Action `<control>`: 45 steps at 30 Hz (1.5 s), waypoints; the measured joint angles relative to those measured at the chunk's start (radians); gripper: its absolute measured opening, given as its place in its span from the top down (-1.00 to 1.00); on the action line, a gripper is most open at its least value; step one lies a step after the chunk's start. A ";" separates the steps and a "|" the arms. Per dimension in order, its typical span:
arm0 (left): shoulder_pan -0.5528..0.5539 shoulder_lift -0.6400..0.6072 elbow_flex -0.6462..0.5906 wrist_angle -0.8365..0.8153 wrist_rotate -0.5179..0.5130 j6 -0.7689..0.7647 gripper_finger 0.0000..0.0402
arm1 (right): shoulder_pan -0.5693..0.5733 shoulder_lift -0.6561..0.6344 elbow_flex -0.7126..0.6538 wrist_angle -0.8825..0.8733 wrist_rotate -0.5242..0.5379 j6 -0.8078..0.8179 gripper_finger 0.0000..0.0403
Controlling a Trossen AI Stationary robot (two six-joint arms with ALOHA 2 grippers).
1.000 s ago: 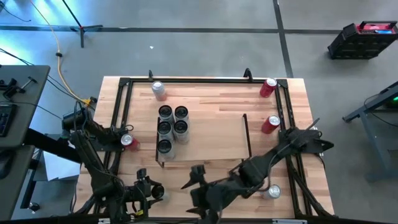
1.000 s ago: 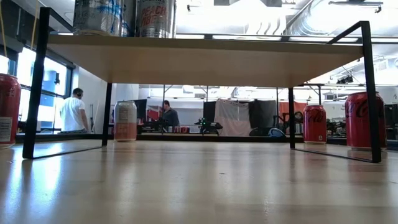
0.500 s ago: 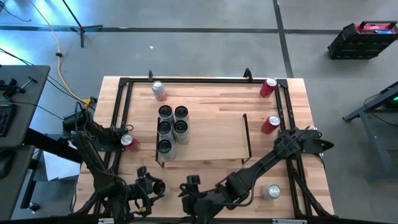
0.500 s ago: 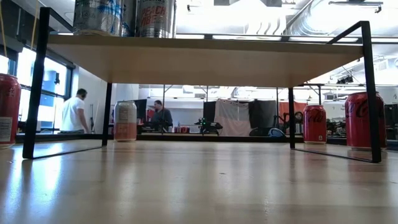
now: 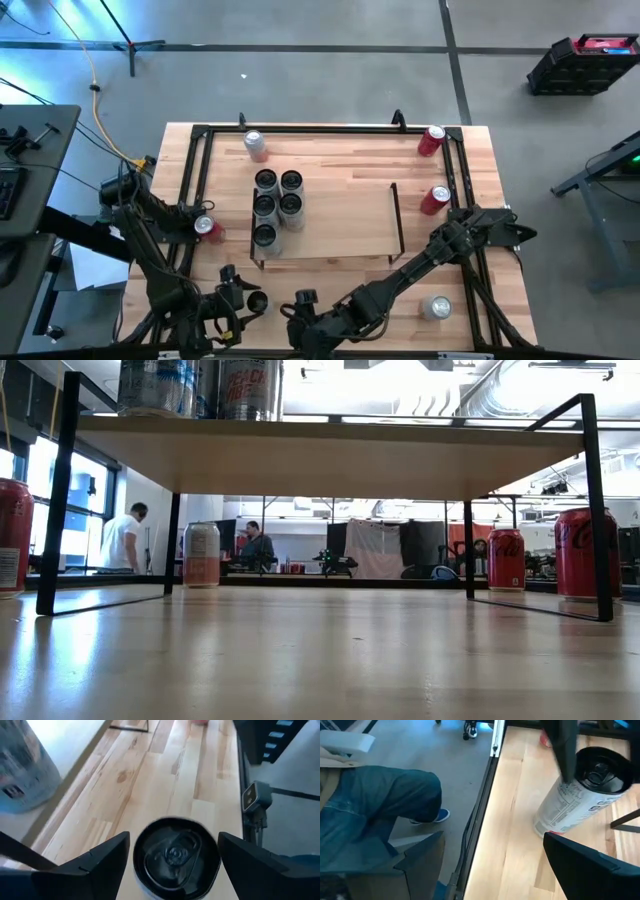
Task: Place canned beverage on shelf
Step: Put the white pink soda can aligned with the other white pink soda cans on the shelf
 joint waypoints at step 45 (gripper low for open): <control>-0.120 -0.164 0.001 -0.227 0.196 -0.010 -0.46 | 0.033 0.071 0.000 -0.008 0.183 0.030 -0.60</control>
